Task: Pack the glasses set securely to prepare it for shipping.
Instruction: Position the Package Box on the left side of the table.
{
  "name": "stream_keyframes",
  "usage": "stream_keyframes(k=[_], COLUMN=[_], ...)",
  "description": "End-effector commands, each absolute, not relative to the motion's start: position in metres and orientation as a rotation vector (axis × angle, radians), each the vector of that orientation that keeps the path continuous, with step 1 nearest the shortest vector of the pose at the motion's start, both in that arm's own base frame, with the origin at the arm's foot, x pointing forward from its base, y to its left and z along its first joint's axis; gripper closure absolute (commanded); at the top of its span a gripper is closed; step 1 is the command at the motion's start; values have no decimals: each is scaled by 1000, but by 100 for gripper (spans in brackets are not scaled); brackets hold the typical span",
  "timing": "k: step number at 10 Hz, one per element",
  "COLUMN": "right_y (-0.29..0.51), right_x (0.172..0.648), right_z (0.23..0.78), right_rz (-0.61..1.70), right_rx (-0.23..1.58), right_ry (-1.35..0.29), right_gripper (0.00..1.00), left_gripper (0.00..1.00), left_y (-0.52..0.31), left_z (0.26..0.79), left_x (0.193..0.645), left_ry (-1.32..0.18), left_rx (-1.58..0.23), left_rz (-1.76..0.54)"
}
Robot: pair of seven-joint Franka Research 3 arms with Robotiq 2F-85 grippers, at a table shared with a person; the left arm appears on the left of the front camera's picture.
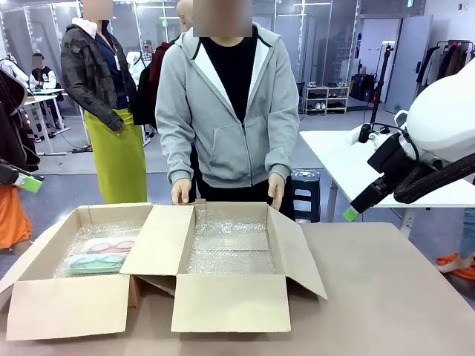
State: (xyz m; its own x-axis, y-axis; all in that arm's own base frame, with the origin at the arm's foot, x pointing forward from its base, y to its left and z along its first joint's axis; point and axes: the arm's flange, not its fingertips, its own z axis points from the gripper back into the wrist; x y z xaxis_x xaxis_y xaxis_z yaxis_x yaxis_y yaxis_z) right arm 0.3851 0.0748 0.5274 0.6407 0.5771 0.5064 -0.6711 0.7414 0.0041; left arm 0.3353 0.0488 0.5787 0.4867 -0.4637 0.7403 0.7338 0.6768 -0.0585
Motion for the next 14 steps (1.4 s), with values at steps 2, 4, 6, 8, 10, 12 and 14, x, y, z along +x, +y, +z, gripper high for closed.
stream_keyframes(k=[2, 4, 6, 8, 10, 12, 14], right_y=[78, 78, 78, 78, 78, 78, 78], right_x=[385, 385, 385, 385, 385, 385, 385], right_z=[530, 530, 530, 530, 530, 530, 530], right_rz=[696, 696, 696, 696, 696, 696, 696], right_rx=[195, 195, 195, 195, 195, 195, 195], right_ry=[-491, -491, -491, -491, -491, -491, -491], right_gripper=[0, 0, 0, 0, 0, 0, 0], left_gripper=[0, 0, 0, 0, 0, 0, 0], left_y=[48, 48, 48, 48, 48, 48, 48], left_z=[583, 583, 583, 583, 583, 583, 583], left_x=[335, 335, 335, 335, 335, 335, 335], left_ry=[-766, -766, -766, -766, -766, -766, -766], left_rx=[-384, -384, -384, -384, -384, -384, -384], left_rz=[-738, -738, -738, -738, -738, -738, -738])
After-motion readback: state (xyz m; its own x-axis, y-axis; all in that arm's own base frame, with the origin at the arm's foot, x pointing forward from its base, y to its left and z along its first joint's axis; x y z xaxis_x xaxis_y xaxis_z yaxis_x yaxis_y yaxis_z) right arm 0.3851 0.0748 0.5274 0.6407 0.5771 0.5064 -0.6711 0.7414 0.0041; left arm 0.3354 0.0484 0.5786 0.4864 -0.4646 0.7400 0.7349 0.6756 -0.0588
